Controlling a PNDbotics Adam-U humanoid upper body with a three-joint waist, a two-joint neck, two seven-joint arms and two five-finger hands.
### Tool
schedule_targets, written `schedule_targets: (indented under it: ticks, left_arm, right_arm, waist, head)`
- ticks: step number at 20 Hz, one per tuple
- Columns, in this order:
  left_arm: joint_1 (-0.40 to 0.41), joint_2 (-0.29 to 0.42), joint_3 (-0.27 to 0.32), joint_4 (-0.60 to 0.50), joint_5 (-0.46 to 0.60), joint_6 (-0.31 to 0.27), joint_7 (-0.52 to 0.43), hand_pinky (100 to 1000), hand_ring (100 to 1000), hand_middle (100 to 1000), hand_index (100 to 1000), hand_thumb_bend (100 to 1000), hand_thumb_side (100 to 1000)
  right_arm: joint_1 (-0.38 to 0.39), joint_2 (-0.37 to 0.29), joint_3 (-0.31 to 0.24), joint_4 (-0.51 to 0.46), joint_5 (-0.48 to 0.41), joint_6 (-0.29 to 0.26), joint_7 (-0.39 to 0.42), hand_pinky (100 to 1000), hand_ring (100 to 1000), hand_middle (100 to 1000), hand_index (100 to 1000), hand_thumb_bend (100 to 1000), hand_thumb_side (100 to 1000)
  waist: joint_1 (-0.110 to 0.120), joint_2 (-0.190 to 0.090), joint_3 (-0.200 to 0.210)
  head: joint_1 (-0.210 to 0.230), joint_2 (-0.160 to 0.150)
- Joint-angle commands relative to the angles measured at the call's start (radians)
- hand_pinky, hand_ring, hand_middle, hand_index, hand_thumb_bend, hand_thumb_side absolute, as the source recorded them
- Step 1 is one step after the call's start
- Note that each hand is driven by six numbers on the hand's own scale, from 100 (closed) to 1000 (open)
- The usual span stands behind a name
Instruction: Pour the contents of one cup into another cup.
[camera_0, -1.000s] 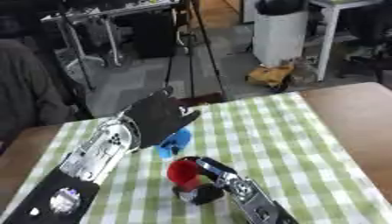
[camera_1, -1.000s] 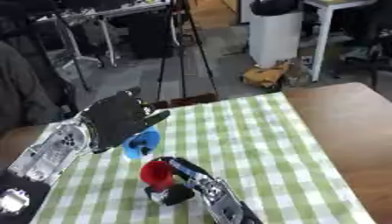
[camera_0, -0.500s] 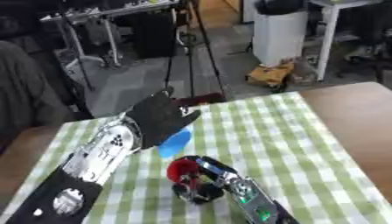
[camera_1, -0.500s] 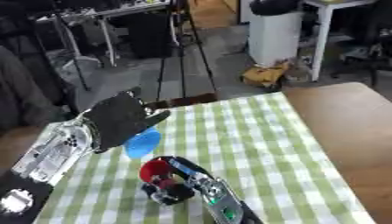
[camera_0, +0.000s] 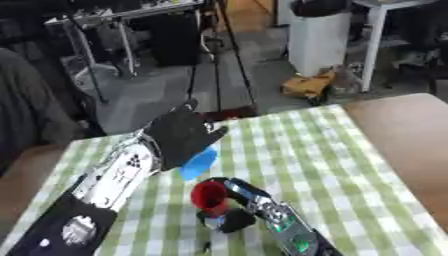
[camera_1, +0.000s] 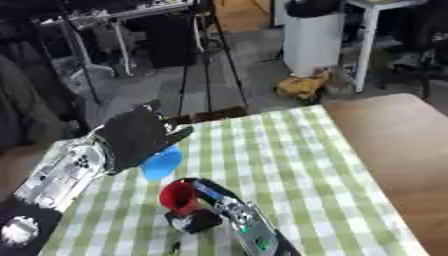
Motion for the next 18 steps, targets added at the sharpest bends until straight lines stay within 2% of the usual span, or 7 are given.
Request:
schedule_targets:
  ticks: [1, 18]
  left_arm:
    - [-0.015, 0.005, 0.015, -0.005, -0.009, 0.002, 0.008, 772, 348, 182, 560, 624, 100]
    - [-0.014, 0.004, 0.018, 0.004, -0.022, 0.004, 0.013, 772, 348, 180, 560, 626, 100]
  right_arm:
    - [-0.018, 0.003, 0.003, -0.022, -0.006, 0.001, -0.002, 801, 797, 679, 816, 154, 152]
    - [-0.019, 0.002, 0.002, -0.020, -0.005, 0.001, -0.006, 800, 797, 679, 815, 146, 154]
  waist:
    - [-0.003, -0.012, 0.000]
    - [-0.005, -0.012, 0.001]
  head:
    - [0.002, 0.002]
    - [0.000, 0.001]
